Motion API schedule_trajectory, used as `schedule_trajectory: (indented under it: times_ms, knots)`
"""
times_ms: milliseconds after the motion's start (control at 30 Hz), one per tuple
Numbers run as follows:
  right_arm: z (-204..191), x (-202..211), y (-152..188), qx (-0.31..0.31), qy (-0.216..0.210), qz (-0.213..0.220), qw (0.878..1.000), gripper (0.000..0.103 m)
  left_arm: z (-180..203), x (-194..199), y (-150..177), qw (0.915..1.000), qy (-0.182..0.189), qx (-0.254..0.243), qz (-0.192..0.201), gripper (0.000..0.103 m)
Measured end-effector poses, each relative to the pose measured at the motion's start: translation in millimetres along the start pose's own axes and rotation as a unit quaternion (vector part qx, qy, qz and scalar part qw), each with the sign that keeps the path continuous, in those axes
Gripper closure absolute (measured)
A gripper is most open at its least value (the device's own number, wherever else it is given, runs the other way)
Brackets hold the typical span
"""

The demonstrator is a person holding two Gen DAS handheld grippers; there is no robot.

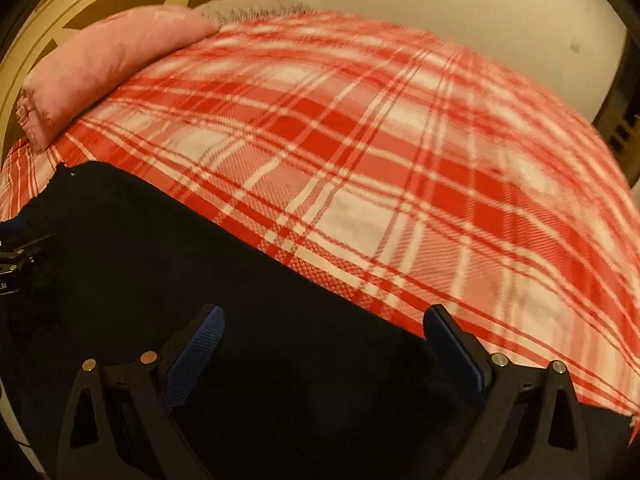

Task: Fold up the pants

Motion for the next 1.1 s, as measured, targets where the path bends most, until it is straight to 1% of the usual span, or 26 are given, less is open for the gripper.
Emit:
schedule_trajectory:
  times_ms: [33,67,100,167,200,233,267,333,400,467,533,633,700,733,800,833,867,967,1000,1033,1100]
  knots:
    - [1,-5,1,0.000,-0.007,-0.005,1.000,0.012,1,-3,1,1.0000,-0.004,-0.001,-0.001,0.000]
    - [0,-7,4,0.000,-0.019,-0.001,1.000,0.014,3,-6,2,0.9999,-0.009,-0.003,-0.002,0.000]
    - [-2,-5,5,0.010,-0.024,0.014,1.000,0.019,4,-9,3,0.9999,-0.014,-0.007,-0.003,0.000]
    - [-5,-2,6,0.024,-0.022,0.015,0.999,0.029,6,-12,2,0.9999,-0.015,-0.002,0.002,0.000]
    - [-7,-1,6,0.025,-0.023,0.015,0.999,0.044,6,-12,1,0.9998,-0.016,0.002,0.008,0.000]
    - [-9,1,6,0.025,-0.028,0.013,0.999,0.073,6,-12,0,0.9998,-0.016,0.002,0.008,0.000]
    - [-13,5,7,0.024,-0.033,0.007,0.999,0.086,6,-12,-1,0.9998,-0.016,0.001,0.008,0.000]
    - [-17,13,8,0.033,-0.023,0.005,0.999,0.093,5,-9,-3,0.9999,-0.012,-0.002,0.008,0.000]
    - [-31,27,13,0.060,-0.008,0.012,0.998,0.095,-1,0,-4,0.9999,0.003,-0.001,0.013,0.000]
    - [-44,46,17,0.072,-0.008,0.029,0.997,0.095,-9,10,-4,0.9997,0.018,0.006,0.016,0.000]
    - [-62,69,23,0.083,-0.013,0.052,0.995,0.096,-24,20,-4,0.9995,0.015,0.019,0.022,0.000]
    - [-101,104,45,0.118,-0.017,0.082,0.990,0.097,-50,38,-6,0.9986,0.019,0.033,0.038,0.000]
    - [-132,119,70,0.143,-0.019,0.091,0.985,0.097,-65,47,-9,0.9976,0.021,0.047,0.045,0.000]
    - [-139,122,79,0.149,-0.021,0.091,0.984,0.097,-70,51,-11,0.9971,0.024,0.055,0.048,0.000]
    - [-158,124,104,0.150,-0.041,0.093,0.983,0.097,-80,60,-13,0.9956,0.035,0.071,0.051,0.000]
    - [-168,121,118,0.147,-0.054,0.092,0.983,0.097,-83,63,-14,0.9948,0.042,0.078,0.052,0.000]
    - [-175,117,130,0.150,-0.056,0.091,0.983,0.097,-85,65,-15,0.9937,0.050,0.087,0.051,0.000]
    - [-190,96,162,0.170,-0.033,0.078,0.982,0.097,-77,71,-17,0.9897,0.087,0.109,0.033,0.000]
    - [-192,89,168,0.175,-0.024,0.075,0.981,0.097,-73,71,-19,0.9890,0.096,0.108,0.028,0.000]
    - [-193,86,173,0.180,-0.016,0.075,0.981,0.097,-67,72,-19,0.9888,0.103,0.105,0.023,0.000]
    - [-197,79,182,0.194,0.006,0.075,0.978,0.097,-52,69,-23,0.9901,0.101,0.097,0.007,0.000]
Point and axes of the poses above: each gripper's, at about its wrist camera, not at the fingertips, and x roughly against the way its jaws point, z to its right, y to its underside, the point moved 8 cm from there along -x, roughly the way its jaws point, and after that the axes turned 15 degrees about -y, right-handed, at the moved point
